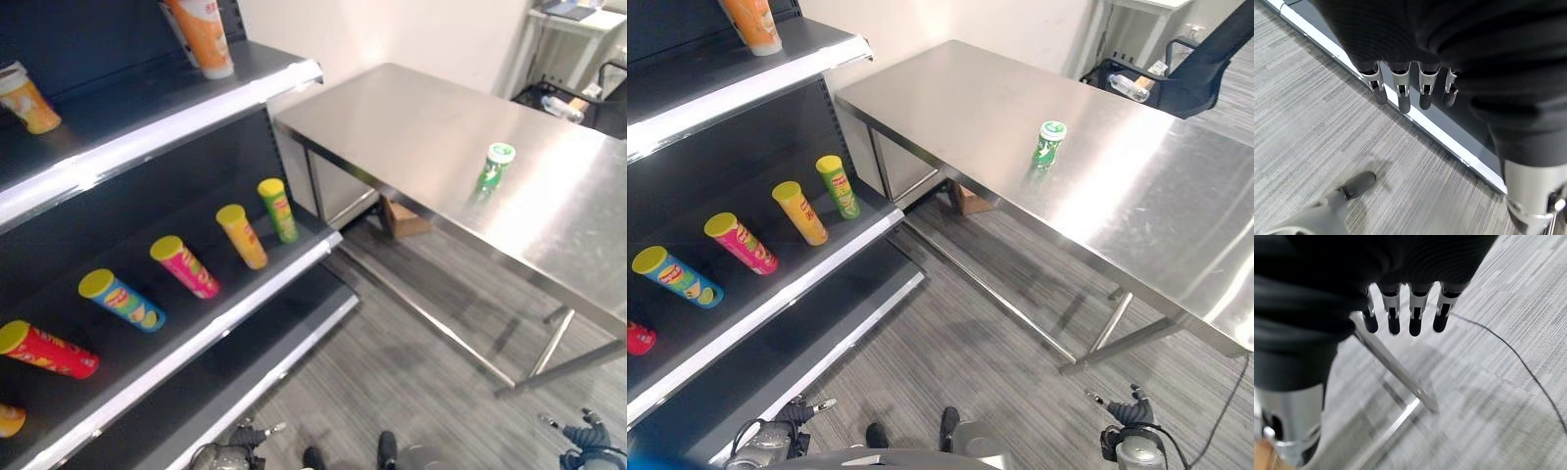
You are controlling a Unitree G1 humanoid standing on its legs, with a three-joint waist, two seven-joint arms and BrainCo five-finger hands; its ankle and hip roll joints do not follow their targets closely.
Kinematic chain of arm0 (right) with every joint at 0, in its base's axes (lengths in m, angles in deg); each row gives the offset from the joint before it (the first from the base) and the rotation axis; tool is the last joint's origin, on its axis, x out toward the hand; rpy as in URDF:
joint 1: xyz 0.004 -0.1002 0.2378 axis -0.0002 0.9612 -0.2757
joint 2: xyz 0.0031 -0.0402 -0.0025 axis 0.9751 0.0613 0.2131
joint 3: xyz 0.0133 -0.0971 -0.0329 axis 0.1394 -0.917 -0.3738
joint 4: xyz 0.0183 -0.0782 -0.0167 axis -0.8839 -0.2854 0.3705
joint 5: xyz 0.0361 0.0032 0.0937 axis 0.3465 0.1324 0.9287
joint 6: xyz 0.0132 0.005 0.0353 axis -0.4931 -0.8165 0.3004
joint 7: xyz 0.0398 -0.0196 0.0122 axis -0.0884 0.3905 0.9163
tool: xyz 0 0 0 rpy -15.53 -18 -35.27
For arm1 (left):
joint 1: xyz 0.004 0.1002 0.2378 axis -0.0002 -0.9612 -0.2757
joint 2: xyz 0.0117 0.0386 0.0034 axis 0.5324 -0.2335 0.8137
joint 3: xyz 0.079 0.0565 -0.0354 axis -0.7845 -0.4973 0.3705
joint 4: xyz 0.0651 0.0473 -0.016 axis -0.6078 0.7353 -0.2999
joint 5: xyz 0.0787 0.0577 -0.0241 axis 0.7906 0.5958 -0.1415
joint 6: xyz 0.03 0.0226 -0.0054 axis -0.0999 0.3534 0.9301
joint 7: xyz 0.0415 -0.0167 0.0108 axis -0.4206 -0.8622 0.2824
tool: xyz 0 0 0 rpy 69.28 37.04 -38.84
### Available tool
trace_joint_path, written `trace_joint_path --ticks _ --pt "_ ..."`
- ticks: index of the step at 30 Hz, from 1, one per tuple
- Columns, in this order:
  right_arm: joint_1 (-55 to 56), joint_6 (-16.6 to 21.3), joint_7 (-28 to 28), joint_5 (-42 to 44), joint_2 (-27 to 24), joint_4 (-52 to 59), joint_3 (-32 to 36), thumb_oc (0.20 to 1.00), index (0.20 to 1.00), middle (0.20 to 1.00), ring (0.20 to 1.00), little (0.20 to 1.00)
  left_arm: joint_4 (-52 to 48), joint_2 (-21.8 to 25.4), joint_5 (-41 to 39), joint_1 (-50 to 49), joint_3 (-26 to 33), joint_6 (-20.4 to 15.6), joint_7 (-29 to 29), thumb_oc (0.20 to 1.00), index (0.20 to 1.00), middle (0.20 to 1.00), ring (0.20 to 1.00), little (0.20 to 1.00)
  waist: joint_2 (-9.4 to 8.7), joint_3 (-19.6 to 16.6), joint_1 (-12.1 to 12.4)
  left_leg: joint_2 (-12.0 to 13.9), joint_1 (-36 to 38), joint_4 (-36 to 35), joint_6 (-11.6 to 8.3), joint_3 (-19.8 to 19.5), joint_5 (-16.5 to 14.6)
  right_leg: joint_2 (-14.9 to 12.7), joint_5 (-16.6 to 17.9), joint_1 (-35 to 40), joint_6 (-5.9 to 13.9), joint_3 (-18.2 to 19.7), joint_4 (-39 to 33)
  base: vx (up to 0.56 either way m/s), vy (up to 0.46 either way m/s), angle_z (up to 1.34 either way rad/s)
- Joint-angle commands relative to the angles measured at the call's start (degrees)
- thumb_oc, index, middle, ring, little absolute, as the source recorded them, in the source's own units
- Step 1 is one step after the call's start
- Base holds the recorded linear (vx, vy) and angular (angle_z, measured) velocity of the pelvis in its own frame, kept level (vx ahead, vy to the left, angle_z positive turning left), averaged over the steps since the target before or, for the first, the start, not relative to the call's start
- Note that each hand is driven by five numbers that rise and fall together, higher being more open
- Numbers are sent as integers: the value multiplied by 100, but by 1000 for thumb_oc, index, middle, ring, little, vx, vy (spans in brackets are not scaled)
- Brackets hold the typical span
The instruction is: Put the goods on the table back onto the shelves and tidy them up.
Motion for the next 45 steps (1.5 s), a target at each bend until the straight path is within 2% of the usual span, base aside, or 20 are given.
trace_joint_path --ticks 1,4,7,9,11,12,19,20,25,28,33,34,36,37,38,39,40,42,44,45 --pt "-18 321 432 1046 -358 407 388 1000 1000 1000 1000 1000 234 432 253 90 163 -26 -48 1000 1000 1000 1000 1000 -240 10 -115 -205 42 179 57 104 -527 -879 -359 282 1073 502 815 56 98 -17" --pt "286 422 1256 2220 -885 710 963 1000 1000 1000 1000 1000 317 686 326 85 214 -15 -300 1000 1000 1000 1000 1000 -408 51 -265 -257 115 121 50 64 -534 -947 -162 126 1115 565 1162 49 66 -5" --pt "574 578 1644 2860 -1249 1258 1761 1000 1000 1000 1000 1000 328 770 418 30 265 -46 -472 1000 1000 1000 1000 1000 -454 -15 -351 -269 79 120 41 70 -552 -986 -136 151 1119 513 1053 62 35 16" --pt "594 576 1650 2863 -1251 1266 1780 1000 1000 1000 1000 1000 329 763 418 32 253 -46 -472 1000 1000 1000 1000 1000 -440 -25 -345 -265 69 122 41 66 -553 -983 -130 149 1119 508 1042 33 17 9" --pt "474 957 1051 2603 -1635 1698 2712 1000 1000 1000 1000 1000 314 608 480 -33 227 -79 -503 1000 1000 1000 1000 1000 -505 -130 -346 -355 128 97 76 82 -681 -1144 -174 194 1214 380 1008 91 39 1" --pt "324 1060 738 2342 -1839 1750 2822 1000 1000 1000 1000 1000 310 555 459 -34 204 -103 -467 1000 1000 1000 1000 1000 -513 -144 -319 -374 127 94 81 86 -704 -1185 -116 187 1237 392 961 35 23 5" --pt "-424 1199 -227 1377 -2193 2784 2784 1000 1000 1000 1000 1000 81 280 364 101 55 -188 -189 1000 1000 1000 1000 1000 -329 -131 -81 -382 -10 131 58 -91 -779 -1254 123 142 1238 494 95 16 -27 4" --pt "-821 1108 -369 1027 -2454 2992 2489 1000 1000 1000 1000 1000 -71 262 287 96 50 -227 -146 1000 1000 1000 1000 1000 -309 -59 18 -334 61 146 4 -292 -849 -1357 472 -243 1296 824 -287 143 -158 13" --pt "-1091 1005 -351 955 -2778 2894 2178 1000 1000 1000 1000 1000 -286 348 151 4 53 -221 -180 1000 1000 1000 1000 1000 -401 132 76 -329 331 293 -89 -619 -1090 -1445 827 -644 1380 1125 -849 181 -150 40" --pt "-983 698 -130 669 -3194 2604 1996 1000 1000 1000 1000 1000 -445 458 65 -63 63 -201 -250 1000 1000 1000 1000 1000 -512 234 50 -292 606 353 -203 -978 -1277 -1378 995 -813 1456 1287 -1207 251 -255 69" --pt "-326 426 49 197 -3651 2541 2389 1000 1000 1000 1000 1000 -606 549 66 -197 62 -205 -333 1000 1000 1000 1000 1000 -568 228 -147 -270 902 467 -304 -1430 -1524 -1178 968 -794 1456 1738 -992 267 -299 114" --pt "-5 386 125 117 -3710 2567 2667 1000 1000 1000 1000 1000 -626 473 83 -266 -4 -226 -364 1000 1000 1000 1000 1000 -513 152 -244 -194 914 689 -340 -1648 -1612 -1014 836 -685 1418 1859 -751 292 -379 121" --pt "54 406 155 197 -3740 2616 2769 1000 1000 1000 1000 1000 -647 430 31 -285 -21 -223 -372 1000 1000 1000 1000 1000 -460 128 -285 -139 773 947 -372 -1702 -1583 -961 800 -657 1364 1823 -685 131 -277 132" --pt "133 411 239 314 -3805 2674 2867 1000 1000 1000 1000 1000 -949 409 -171 -309 -33 -224 -502 1000 1000 1000 1000 1000 -430 161 -302 -92 319 1697 -444 -1708 -1304 -924 675 -480 1227 1703 -695 43 -212 48" --pt "158 407 244 316 -3802 2686 2889 1000 1000 1000 1000 1000 -965 411 -174 -318 -41 -214 -505 1000 1000 1000 1000 1000 -420 144 -329 -88 254 1776 -446 -1745 -1336 -931 674 -488 1225 1668 -696 64 -437 20" --pt "340 561 305 735 -3572 2844 3084 1000 1000 1000 1000 1000 -1092 459 -191 -256 -60 -208 -478 1000 1000 1000 1000 1000 -484 187 -431 197 -417 2665 -527 -1197 -885 -968 401 -105 1000 1291 -788 5 -233 49" --pt "362 558 309 738 -3559 2856 3108 1000 1000 1000 1000 1000 -1095 466 -191 -252 -68 -205 -478 1000 1000 1000 1000 1000 -495 175 -435 184 -455 2678 -527 -1211 -863 -981 422 -125 997 1282 -795 10 -300 121" --pt "427 571 336 905 -3382 3042 3197 1000 1000 1000 1000 1000 -1153 453 -224 -178 -13 -176 -492 1000 1000 1000 1000 1000 -504 196 -420 456 -747 2462 -509 -613 -730 -972 266 94 919 1032 -881 -10 -123 113" --pt "481 610 265 918 -3164 3184 3338 1000 1000 1000 1000 1000 -1118 410 -104 -231 70 -112 -506 1000 1000 1000 1000 1000 -390 163 -474 760 -697 1642 -520 107 -571 -967 192 199 929 704 -861 37 -70 44" --pt "452 582 326 879 -3147 3227 3287 1000 1000 1000 1000 1000 -1107 447 -16 -222 48 -132 -527 1000 1000 1000 1000 1000 -302 142 -506 747 -505 1361 -509 228 -600 -954 134 192 988 635 -862 30 11 46"
